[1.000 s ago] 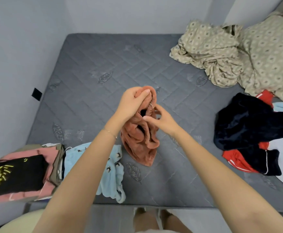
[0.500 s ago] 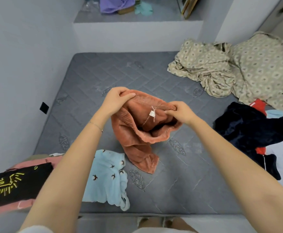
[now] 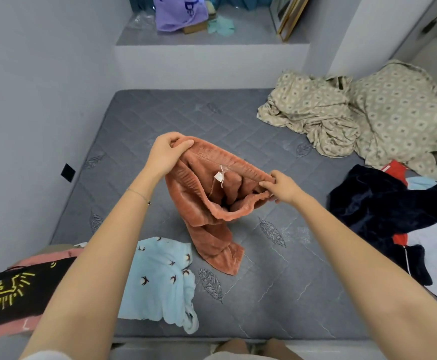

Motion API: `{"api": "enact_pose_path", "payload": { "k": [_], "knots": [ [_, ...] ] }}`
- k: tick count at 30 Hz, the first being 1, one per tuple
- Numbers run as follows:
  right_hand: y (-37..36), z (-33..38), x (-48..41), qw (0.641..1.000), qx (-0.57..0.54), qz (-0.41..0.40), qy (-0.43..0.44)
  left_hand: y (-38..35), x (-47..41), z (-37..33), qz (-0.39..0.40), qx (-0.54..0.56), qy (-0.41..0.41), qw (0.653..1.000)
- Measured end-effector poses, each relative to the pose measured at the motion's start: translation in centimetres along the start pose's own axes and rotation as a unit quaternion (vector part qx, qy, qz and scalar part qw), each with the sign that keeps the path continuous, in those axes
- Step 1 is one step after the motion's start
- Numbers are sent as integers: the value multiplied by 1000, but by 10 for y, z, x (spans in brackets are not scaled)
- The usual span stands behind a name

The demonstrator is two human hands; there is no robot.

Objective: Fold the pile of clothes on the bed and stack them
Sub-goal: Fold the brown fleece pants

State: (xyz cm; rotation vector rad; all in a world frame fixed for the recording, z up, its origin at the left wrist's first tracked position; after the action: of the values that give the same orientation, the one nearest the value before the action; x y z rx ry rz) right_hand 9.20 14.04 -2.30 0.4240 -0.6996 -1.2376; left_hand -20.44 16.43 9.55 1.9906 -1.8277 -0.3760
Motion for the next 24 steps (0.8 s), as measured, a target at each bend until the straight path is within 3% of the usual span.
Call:
{"api": "enact_pose_path", "payload": {
  "k": [8, 12, 17, 19, 22, 24],
  "knots": [
    [12, -16, 3, 992, -82, -82, -45, 15, 4, 20, -24, -11, 20, 999],
    [12, -20, 9, 956, -271, -85, -66, 17, 6, 40, 15, -186, 22, 982],
    [-1, -17, 13, 927, -352, -94, -84, 8, 17, 61, -31, -399, 59, 915],
    [-8, -15, 13, 918, -376, -98, -81, 0, 18, 65, -23, -366, 62, 928],
    [-8, -15, 14, 893, -425, -125, -75, -6, 16, 76, 10, -182, 95, 979],
    [-8, -13, 13, 873, -466, -128, -72, -2, 13, 79, -7, -108, 100, 989]
  ]
}}
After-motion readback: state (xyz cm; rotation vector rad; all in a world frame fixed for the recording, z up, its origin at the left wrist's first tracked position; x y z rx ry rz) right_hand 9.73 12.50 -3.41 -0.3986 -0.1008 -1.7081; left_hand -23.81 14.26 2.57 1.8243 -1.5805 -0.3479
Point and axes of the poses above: each hand's wrist, its own x-axis away from the middle knuckle, its own y-axis out of the back of the hand, z = x × y, the point moved 9 cm from there along -x, towards the middle knuckle, and after that the axes turned 10 degrees about y, right-handed, at the moved point
